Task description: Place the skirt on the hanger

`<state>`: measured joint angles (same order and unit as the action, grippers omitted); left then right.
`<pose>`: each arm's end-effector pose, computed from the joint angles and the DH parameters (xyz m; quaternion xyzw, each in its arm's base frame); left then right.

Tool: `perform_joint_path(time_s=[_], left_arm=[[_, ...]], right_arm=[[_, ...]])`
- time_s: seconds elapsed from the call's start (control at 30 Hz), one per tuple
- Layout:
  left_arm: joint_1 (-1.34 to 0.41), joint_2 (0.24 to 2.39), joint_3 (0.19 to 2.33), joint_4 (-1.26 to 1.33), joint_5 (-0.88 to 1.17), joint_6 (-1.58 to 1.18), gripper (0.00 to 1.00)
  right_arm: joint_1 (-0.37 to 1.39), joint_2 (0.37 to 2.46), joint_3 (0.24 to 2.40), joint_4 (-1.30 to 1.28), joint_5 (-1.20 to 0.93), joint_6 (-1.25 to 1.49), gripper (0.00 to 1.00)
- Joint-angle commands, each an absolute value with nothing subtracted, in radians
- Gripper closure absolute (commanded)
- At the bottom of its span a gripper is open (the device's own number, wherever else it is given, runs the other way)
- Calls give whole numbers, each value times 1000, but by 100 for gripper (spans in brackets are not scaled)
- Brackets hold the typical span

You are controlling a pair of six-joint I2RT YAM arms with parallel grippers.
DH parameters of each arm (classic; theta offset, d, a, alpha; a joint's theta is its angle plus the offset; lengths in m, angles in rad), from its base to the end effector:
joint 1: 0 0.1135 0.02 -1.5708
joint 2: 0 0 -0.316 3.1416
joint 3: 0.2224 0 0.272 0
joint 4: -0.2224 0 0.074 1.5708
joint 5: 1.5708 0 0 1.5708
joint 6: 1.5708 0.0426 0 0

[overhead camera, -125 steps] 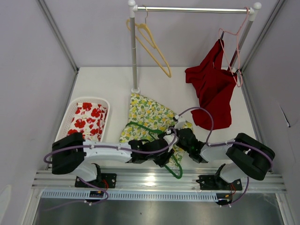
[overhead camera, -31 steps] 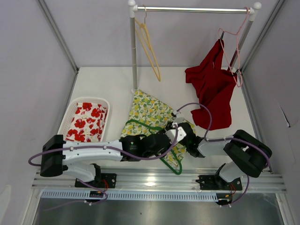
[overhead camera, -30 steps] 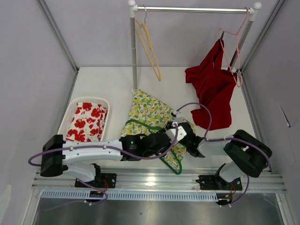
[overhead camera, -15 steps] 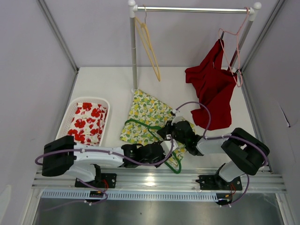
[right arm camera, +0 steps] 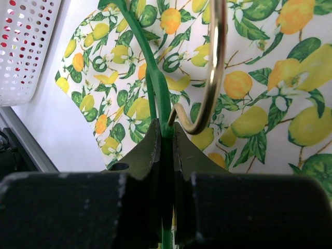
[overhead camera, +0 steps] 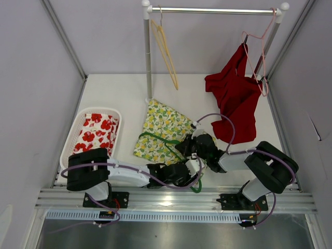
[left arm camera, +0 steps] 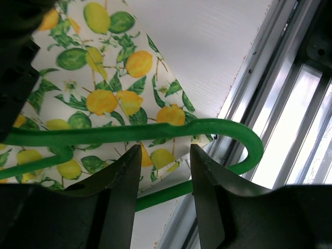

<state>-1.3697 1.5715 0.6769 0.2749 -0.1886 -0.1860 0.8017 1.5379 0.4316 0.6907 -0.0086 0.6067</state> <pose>0.0732 -0.3192 0.1928 0.4580 0.7586 -0.2602 0.3835 0.2006 0.2077 0.1719 -0.0839 0.8336 0.3562 0.4138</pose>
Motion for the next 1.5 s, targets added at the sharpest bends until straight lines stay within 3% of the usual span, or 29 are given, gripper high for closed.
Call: perform_joint_path(time_s=[0.0,0.67,0.83,0.87,1.07,1.47], left_arm=[[-1387,1591,695,368,-196,-210,51],[-1480,1772,781,342,-337,-187,47],[-1485,1796,782,321,-374,-199,60],[-1486,1799,784,318,-382,-201,70],[-1486,1792,785,287,-416,-192,99],[-1460,1620,868,132,-416,-101,100]], right_arm=[[782,1557,373,462,12,534,100],[782,1560,365,474,12,540,100],[782,1549,359,476,-17,540,100],[782,1548,357,476,-17,541,100],[782,1551,357,483,-20,546,100],[785,1563,391,445,-2,534,100]])
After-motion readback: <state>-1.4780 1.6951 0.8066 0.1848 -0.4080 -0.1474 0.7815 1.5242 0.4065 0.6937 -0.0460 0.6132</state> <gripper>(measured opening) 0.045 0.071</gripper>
